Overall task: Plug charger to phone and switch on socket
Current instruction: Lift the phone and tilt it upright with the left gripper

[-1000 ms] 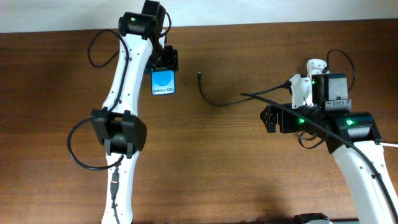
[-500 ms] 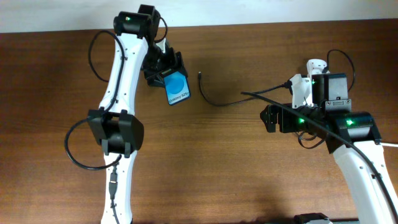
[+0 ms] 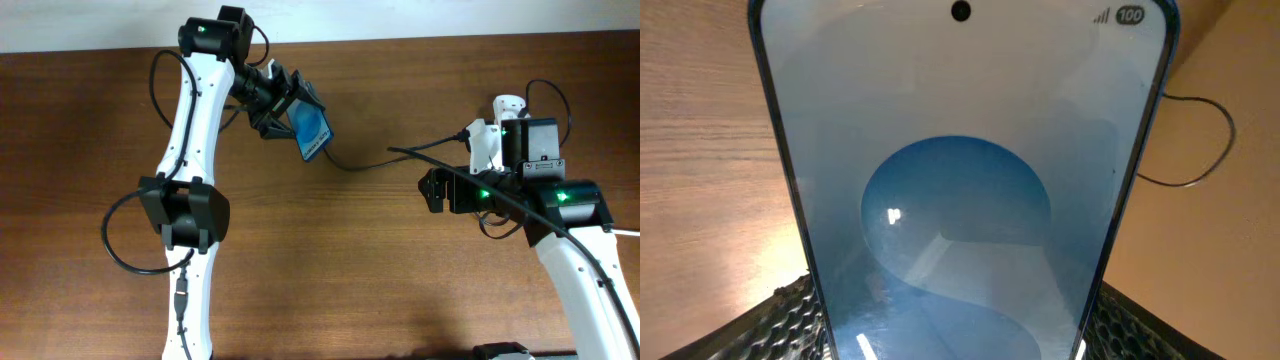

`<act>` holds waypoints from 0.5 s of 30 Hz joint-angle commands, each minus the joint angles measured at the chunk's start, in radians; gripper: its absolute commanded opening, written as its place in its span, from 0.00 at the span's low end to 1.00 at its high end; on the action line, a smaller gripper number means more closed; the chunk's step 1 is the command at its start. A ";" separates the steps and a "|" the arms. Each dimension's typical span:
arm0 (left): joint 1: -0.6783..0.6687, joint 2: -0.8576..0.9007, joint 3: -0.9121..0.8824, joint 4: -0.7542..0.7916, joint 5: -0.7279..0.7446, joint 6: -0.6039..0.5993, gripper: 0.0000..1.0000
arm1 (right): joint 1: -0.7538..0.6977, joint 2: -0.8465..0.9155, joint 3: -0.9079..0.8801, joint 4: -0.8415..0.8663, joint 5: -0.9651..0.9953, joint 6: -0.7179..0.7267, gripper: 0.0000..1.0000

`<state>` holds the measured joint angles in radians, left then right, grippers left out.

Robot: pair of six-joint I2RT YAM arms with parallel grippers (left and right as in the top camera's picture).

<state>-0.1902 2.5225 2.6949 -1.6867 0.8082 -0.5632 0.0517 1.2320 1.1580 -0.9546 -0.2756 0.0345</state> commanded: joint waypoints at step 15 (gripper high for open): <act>0.003 -0.068 0.031 -0.002 0.499 -0.353 0.00 | 0.007 0.003 0.015 0.008 -0.009 0.007 0.98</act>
<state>-0.1902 2.5221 2.6949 -1.6863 1.1641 -0.9024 0.0517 1.2316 1.1580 -0.9501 -0.2756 0.0349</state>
